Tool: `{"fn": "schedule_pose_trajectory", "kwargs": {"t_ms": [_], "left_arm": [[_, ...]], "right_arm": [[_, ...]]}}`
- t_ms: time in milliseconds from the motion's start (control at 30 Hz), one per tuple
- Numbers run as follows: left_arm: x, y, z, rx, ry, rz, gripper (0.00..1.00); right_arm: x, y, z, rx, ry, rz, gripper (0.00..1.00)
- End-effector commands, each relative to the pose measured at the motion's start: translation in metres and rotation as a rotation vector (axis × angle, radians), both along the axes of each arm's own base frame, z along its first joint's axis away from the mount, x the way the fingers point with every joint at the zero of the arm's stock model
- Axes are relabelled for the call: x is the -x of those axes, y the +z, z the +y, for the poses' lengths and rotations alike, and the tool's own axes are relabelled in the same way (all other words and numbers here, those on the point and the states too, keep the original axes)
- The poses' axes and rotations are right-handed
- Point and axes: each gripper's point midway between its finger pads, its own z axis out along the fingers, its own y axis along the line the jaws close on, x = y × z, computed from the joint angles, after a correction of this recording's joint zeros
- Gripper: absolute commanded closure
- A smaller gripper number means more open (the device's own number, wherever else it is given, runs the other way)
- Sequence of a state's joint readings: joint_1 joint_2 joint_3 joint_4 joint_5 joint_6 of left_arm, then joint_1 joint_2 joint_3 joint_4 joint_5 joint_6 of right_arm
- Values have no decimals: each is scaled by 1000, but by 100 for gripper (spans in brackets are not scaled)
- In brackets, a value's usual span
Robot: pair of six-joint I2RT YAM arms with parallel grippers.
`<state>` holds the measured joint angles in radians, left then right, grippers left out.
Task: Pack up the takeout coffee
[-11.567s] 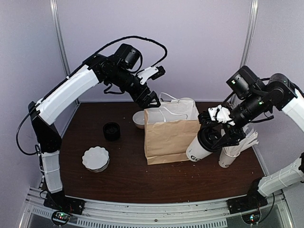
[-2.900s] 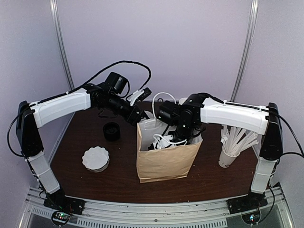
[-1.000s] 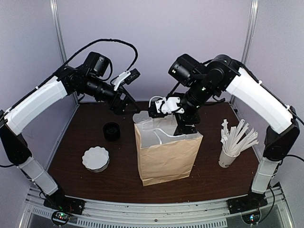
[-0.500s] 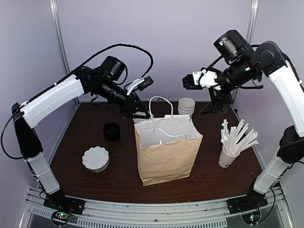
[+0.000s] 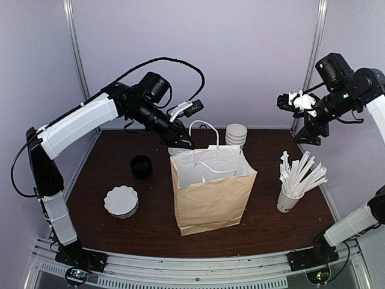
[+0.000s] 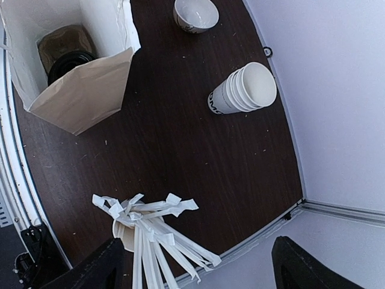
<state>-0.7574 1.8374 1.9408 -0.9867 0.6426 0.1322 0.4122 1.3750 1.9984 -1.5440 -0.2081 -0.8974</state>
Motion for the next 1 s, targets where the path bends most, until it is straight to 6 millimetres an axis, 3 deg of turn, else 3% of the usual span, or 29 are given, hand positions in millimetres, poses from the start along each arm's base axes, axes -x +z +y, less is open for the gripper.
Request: {"fn": "schedule_pose_trajectory", "kwargs": {"t_ms": [0, 233, 400, 533, 667, 967], "left_arm": [[-2, -5, -4, -36, -18, -18, 84], [-10, 11, 0, -43, -2, -105, 100], [-13, 24, 4, -41, 7, -164, 100], [-8, 24, 7, -39, -1, -172, 100], [10, 18, 5, -47, -33, -161, 100], [58, 28, 8, -43, -74, -193, 100]], "right_arm": [[11, -1, -5, -44, -17, 15, 12], [13, -3, -13, -40, -43, 7, 13], [14, -6, -15, -37, -50, 15, 13], [13, -10, -15, -30, -48, 24, 13], [12, -12, -14, -32, -48, 33, 13], [10, -21, -14, -19, -52, 61, 13]]}}
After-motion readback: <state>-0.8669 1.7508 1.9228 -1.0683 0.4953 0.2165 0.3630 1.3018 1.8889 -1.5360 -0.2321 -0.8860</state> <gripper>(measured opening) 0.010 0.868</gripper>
